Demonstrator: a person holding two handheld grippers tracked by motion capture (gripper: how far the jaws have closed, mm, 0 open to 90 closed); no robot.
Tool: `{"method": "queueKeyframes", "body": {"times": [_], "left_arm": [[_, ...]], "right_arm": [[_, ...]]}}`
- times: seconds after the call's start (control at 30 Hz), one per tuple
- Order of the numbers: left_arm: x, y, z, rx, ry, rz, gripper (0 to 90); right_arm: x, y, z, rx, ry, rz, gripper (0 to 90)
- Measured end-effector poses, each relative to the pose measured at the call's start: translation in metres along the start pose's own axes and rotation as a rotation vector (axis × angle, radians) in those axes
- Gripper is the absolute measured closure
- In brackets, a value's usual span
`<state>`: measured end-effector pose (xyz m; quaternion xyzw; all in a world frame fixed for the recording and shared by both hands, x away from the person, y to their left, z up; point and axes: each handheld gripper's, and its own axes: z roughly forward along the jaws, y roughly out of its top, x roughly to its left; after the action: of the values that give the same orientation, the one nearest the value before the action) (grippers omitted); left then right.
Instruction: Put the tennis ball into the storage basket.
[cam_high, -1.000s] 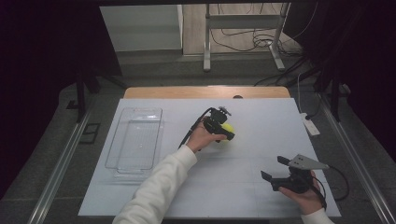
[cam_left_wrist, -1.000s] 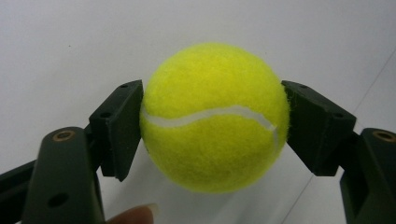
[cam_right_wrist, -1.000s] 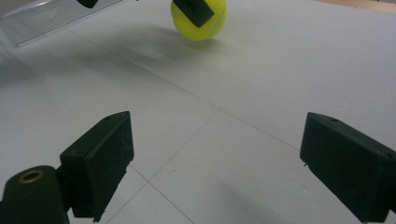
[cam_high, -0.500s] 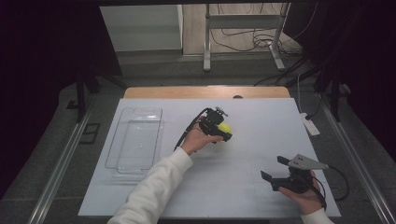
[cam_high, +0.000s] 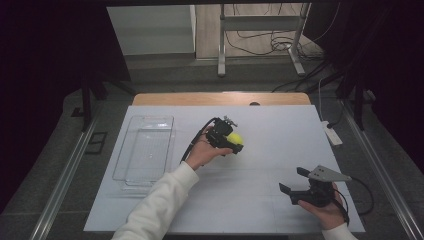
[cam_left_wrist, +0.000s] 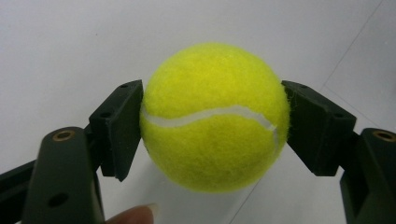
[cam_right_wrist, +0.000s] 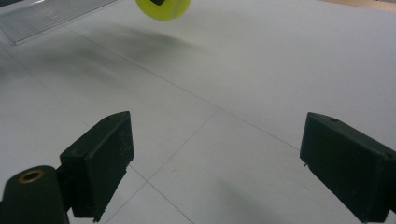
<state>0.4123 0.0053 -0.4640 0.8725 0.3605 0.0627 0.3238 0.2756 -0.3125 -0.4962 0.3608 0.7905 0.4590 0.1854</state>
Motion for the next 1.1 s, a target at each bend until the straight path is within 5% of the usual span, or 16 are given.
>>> {"method": "queueKeyframes", "body": {"times": [1.1], "left_arm": [[-0.002, -0.028, -0.021, -0.025, -0.028, 0.006, 26.5]], "right_arm": [[0.0, 0.0, 0.001, 0.002, -0.003, 0.0, 10.0]]}}
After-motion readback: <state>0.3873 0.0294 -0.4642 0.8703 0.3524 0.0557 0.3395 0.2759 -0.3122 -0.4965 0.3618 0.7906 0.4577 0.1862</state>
